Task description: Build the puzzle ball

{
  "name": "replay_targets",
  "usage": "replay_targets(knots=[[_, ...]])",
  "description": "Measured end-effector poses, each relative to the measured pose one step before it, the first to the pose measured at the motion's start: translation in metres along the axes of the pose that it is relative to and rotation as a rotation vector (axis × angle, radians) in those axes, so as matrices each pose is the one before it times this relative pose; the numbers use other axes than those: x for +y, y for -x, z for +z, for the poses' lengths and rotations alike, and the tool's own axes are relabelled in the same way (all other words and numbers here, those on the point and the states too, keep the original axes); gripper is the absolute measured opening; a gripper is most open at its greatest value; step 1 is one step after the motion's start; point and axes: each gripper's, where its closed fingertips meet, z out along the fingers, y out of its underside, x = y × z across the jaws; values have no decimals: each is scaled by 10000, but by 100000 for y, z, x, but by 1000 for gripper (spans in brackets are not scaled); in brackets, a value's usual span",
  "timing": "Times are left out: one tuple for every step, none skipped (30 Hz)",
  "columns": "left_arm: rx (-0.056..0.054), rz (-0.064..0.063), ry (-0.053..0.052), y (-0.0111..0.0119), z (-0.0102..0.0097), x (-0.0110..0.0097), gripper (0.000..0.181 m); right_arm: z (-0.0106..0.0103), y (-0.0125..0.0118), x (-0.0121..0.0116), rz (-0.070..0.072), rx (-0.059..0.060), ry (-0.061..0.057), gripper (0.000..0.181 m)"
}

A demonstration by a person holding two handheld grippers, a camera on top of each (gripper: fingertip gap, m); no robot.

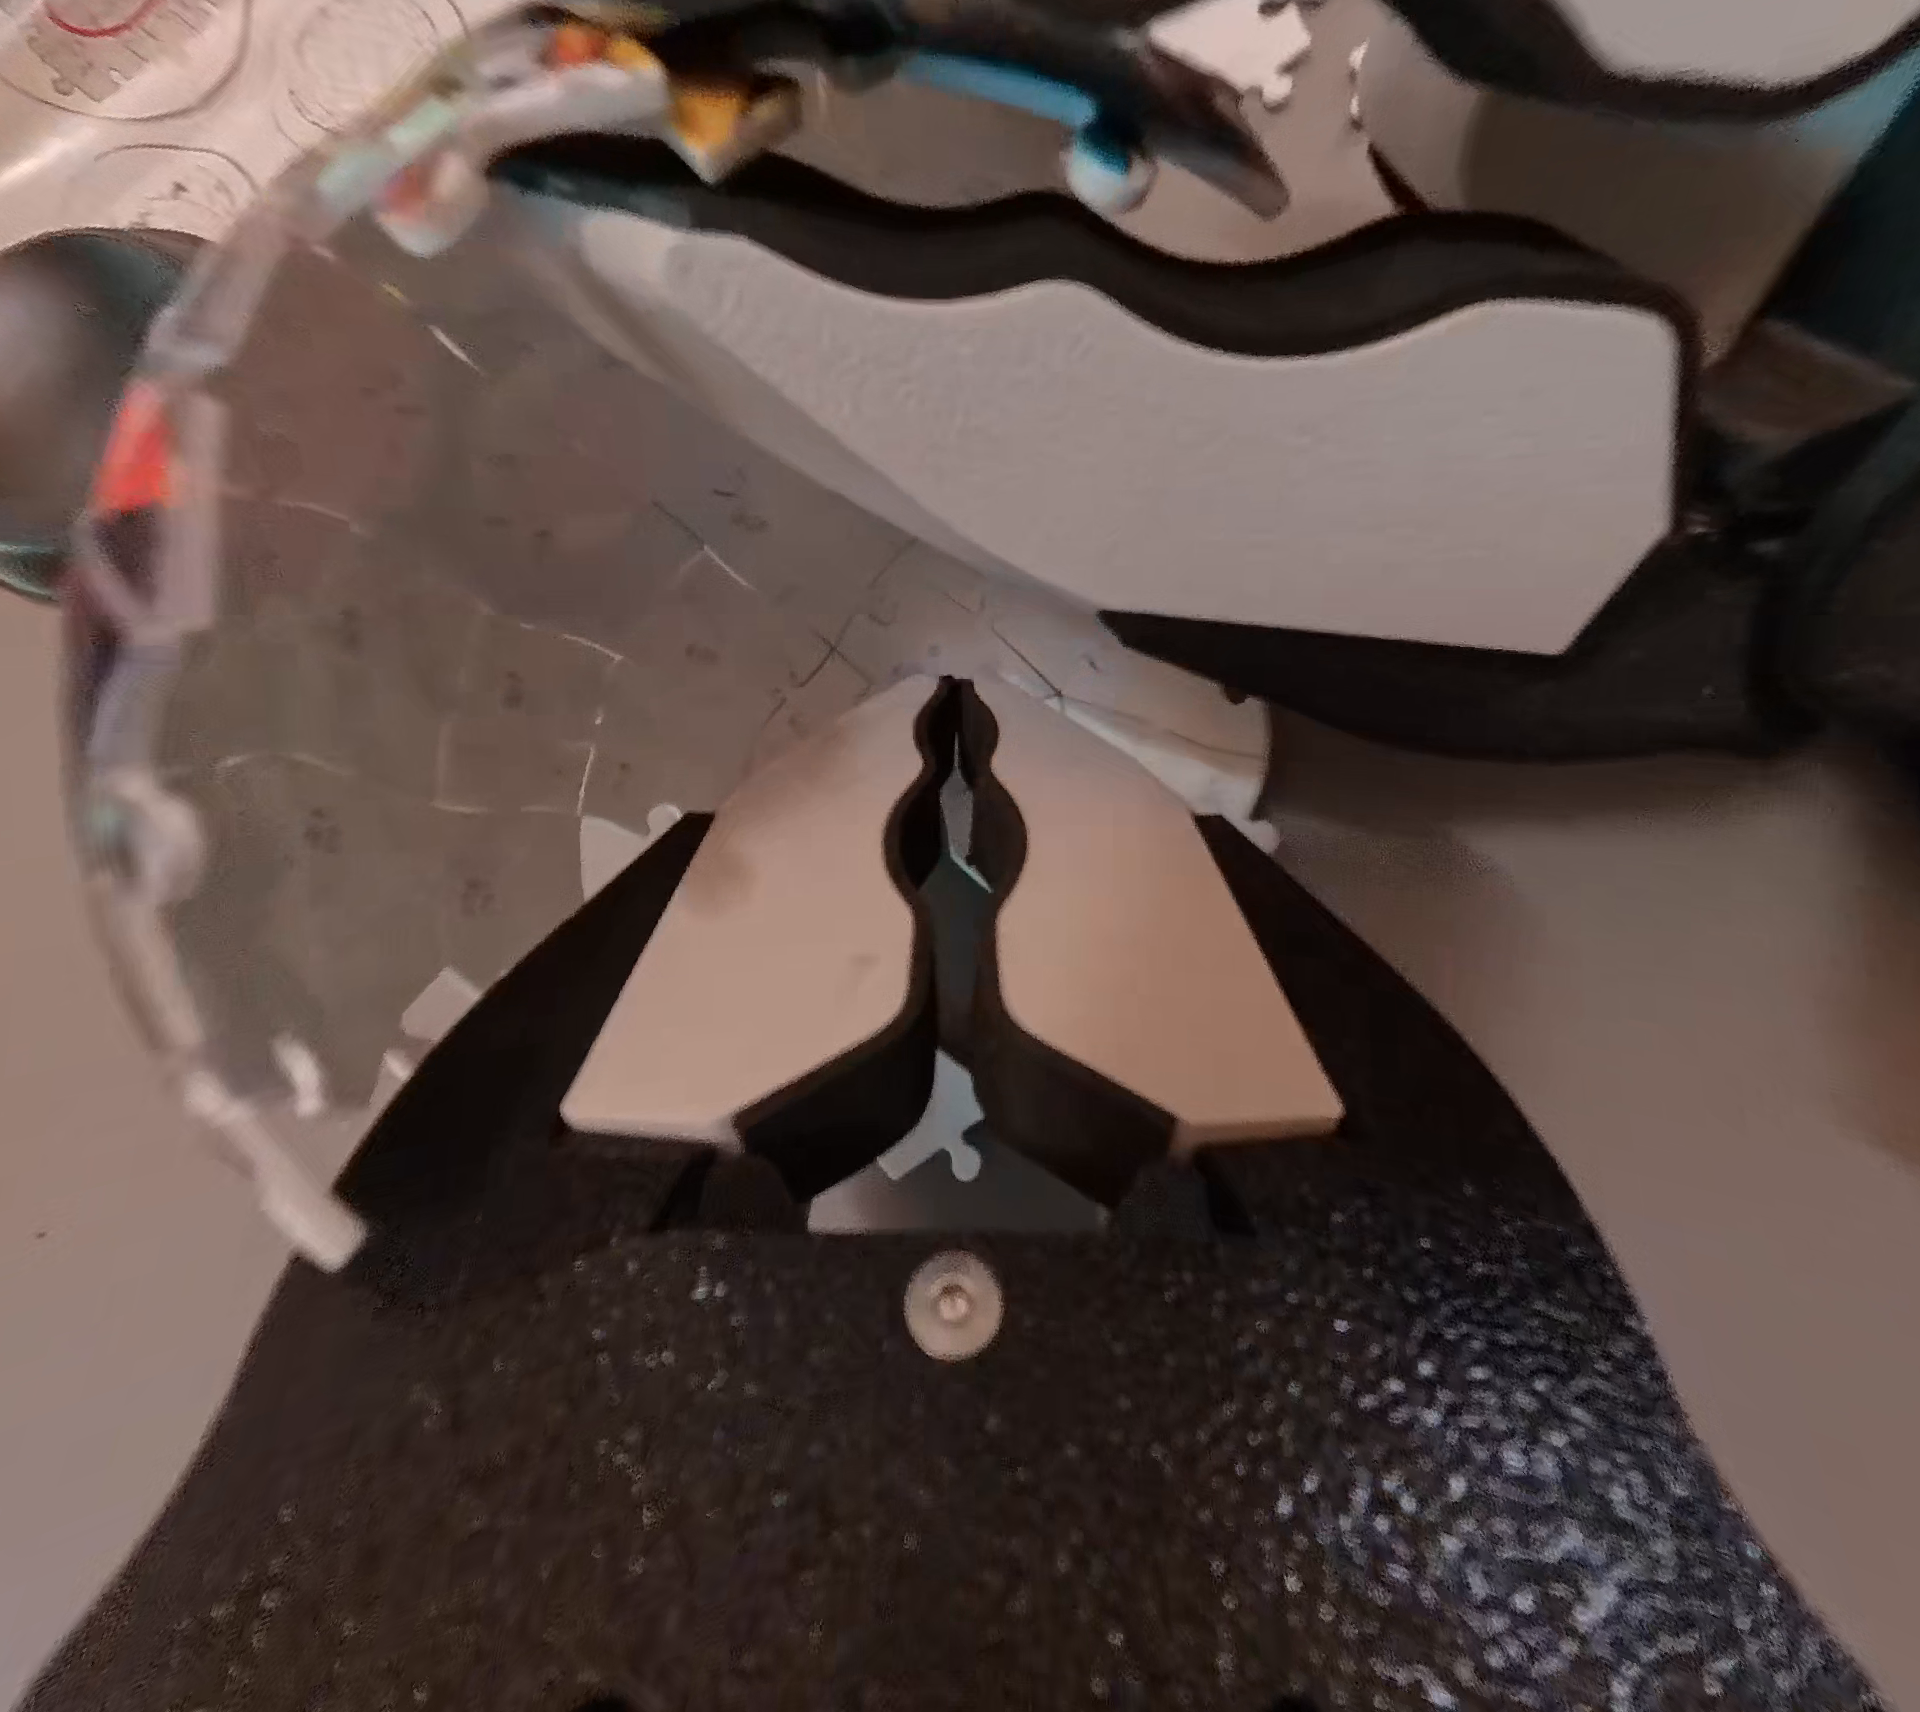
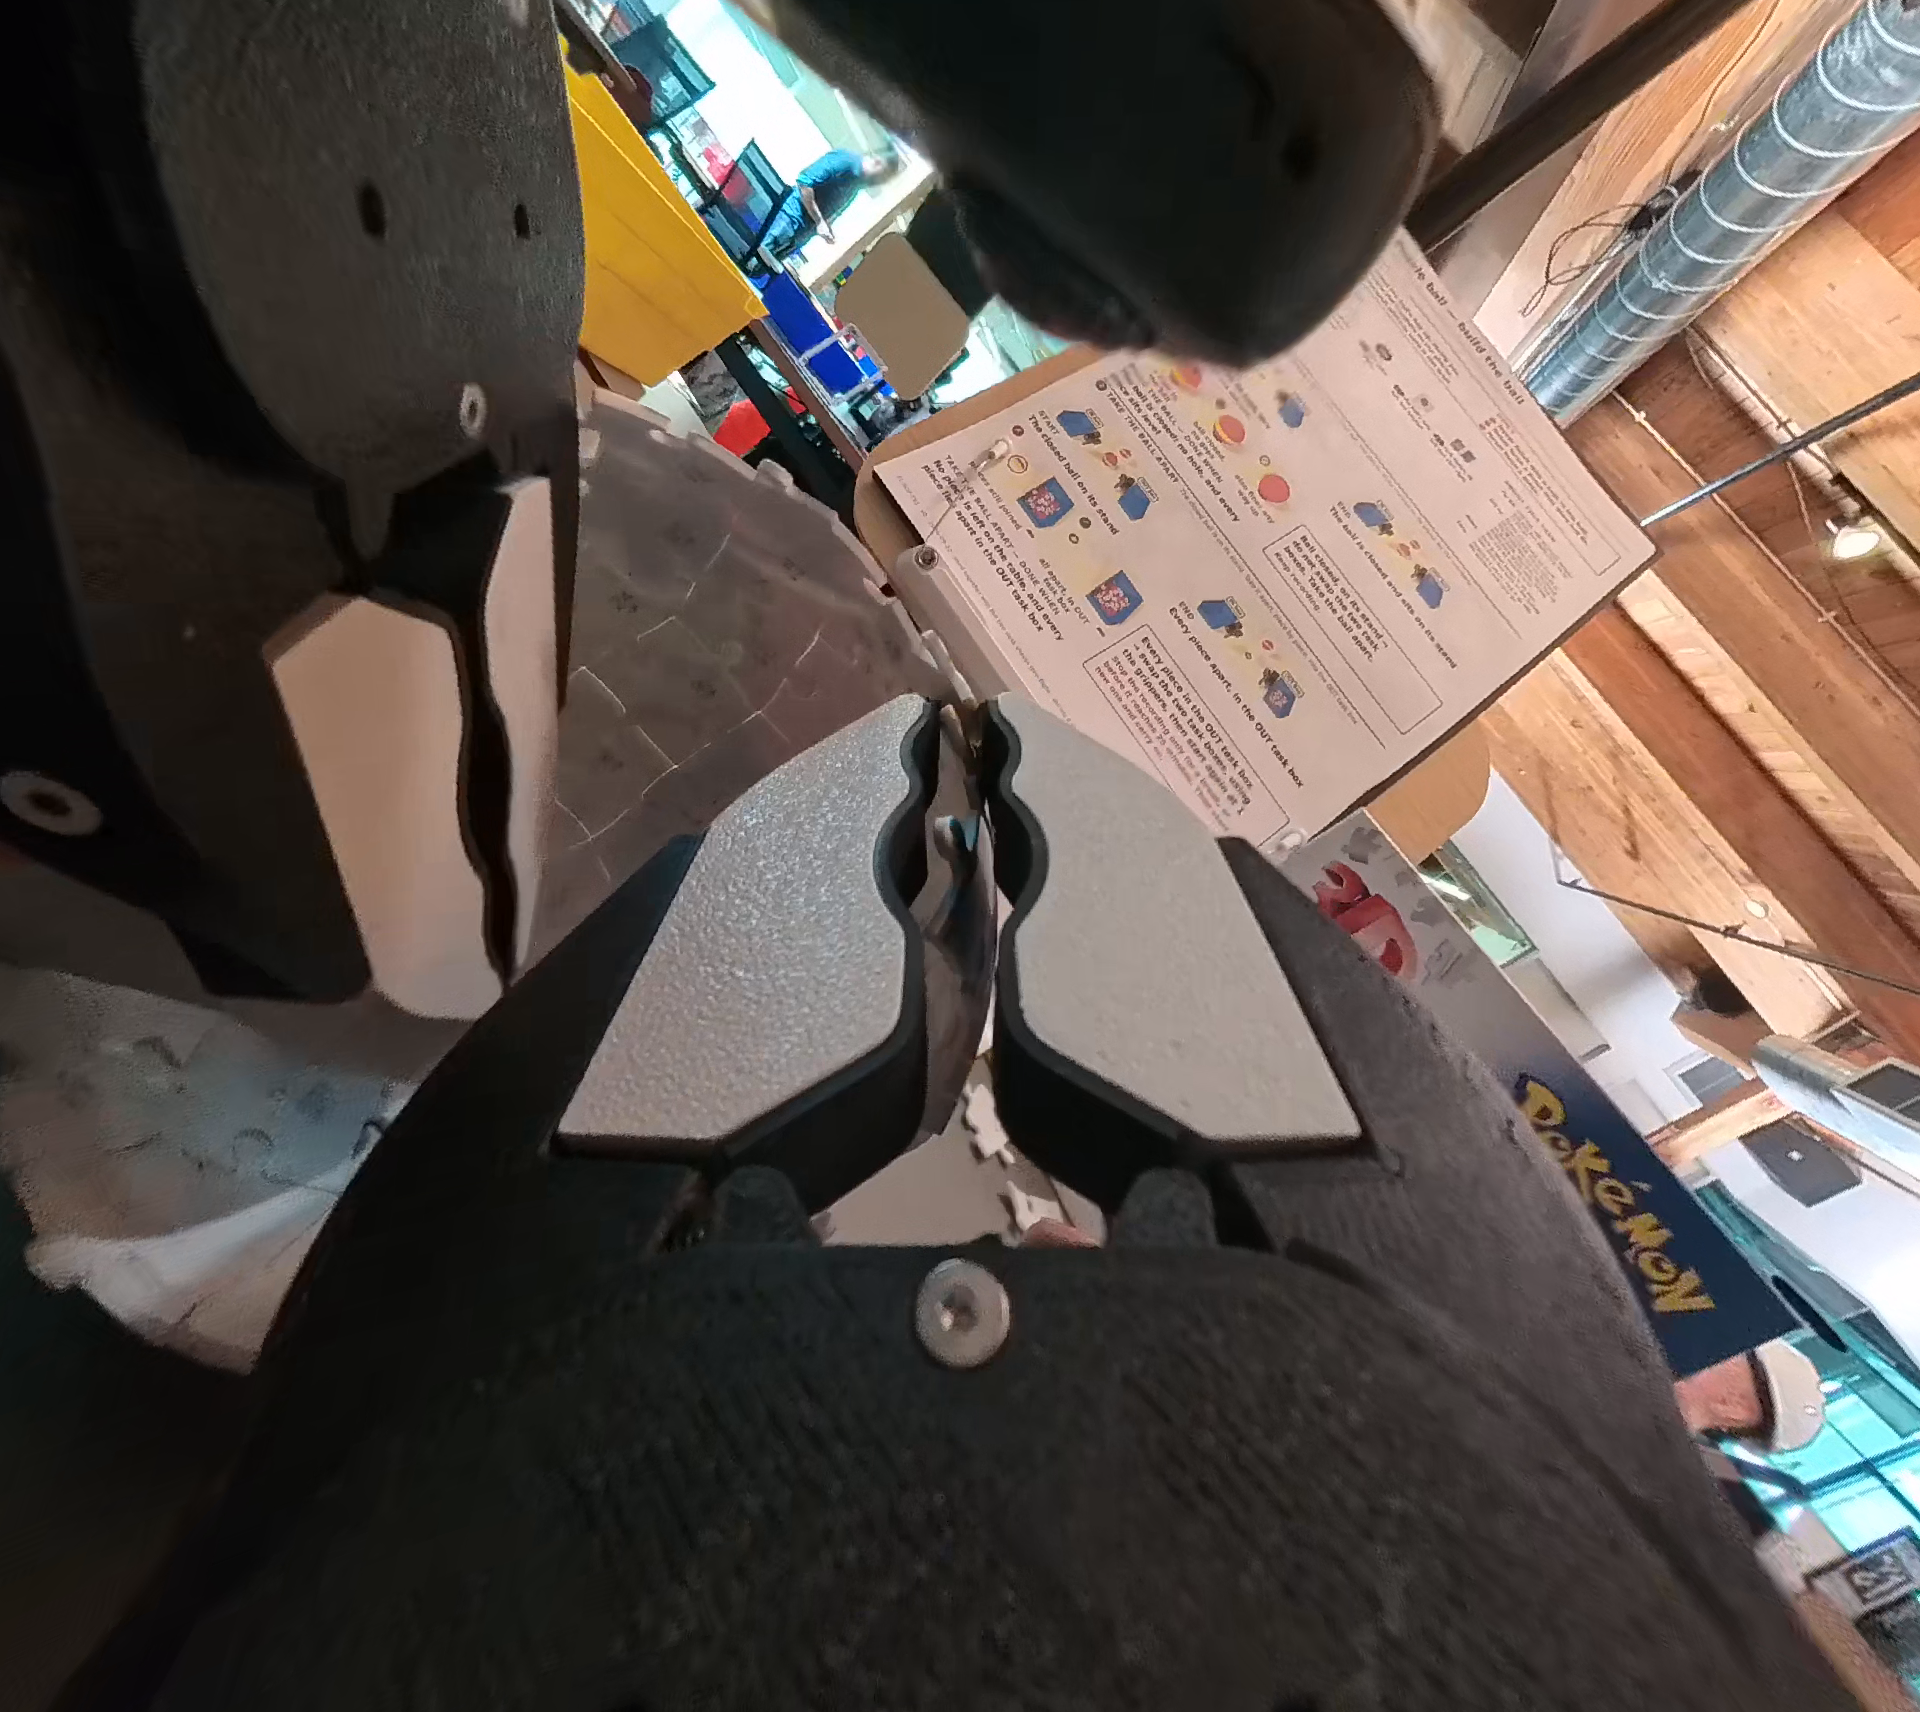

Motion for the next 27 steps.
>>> replay_targets(knots=[[26,163,206,48,209,233,0,9,-26,53,64,0,15,7],[-29,147,151,127,183,173,0,8,-12,39,35,-2,12,7],[-33,118,117,117,126,130,0,1,-12,17,11,13,8,7],[34,53,96,-5,89,87,0,-15,-38,-33,5,18,-14,7],[61,28,48,-78,57,7,0,-5,7,-24,14,-11,-8,7],[13,35,23,-57,33,-12,0,10,8,9,7,-1,6,7],[-18,54,35,-12,44,8,0,-4,-22,-3,9,12,-1,7],[-8,62,59,-46,69,61,0,-4,-17,-23,31,6,-20,7],[-25,25,9,-3,51,-8,0,-21,-29,-34,51,9,-21,7],[-24,-8,-5,18,32,-29,0,2,-17,31,37,6,11,7],[-4,-45,-2,0,20,-5,0,-17,-25,3,17,10,-4,7],[21,-77,0,-6,19,6,0,-2,-17,11,9,6,5,7],[49,-111,-5,-18,22,8,0,-4,15,-12,15,-1,-4,7],[68,-100,-4,-13,10,26,0,2,26,-34,1,-9,-13,7],[67,-35,21,-8,13,22,0,6,23,-32,-21,1,0,7],[40,5,59,-14,14,23,0,8,11,-46,-14,4,-10,7],[-20,64,92,-7,8,25,0,-9,7,-33,1,7,-7,7],[-66,75,98,-1,11,10,0,-27,-85,19,12,48,13,7],[-73,20,82,3,27,2,0,-18,-68,47,39,14,14,7],[-55,-2,41,-1,14,-4,0,-16,-48,39,73,3,-7,7],[-39,-22,0,6,6,4,0,-8,-23,2,59,7,-12,7],[-26,-36,-33,0,3,3,0,-1,1,1,5,2,1,7],[-21,-33,-55,3,6,-7,0,-4,20,-37,-30,3,-8,7],[-28,24,-69,5,-9,-18,0,-11,37,-63,-21,1,-19,7],[-19,99,-85,11,-6,-35,0,-6,23,-78,-17,2,-20,7],[5,100,-114,4,-38,-34,0,-2,31,-74,-36,-4,-18,7],[-1,16,-104,57,-57,15,0,-4,22,-90,-43,1,-26,7]])
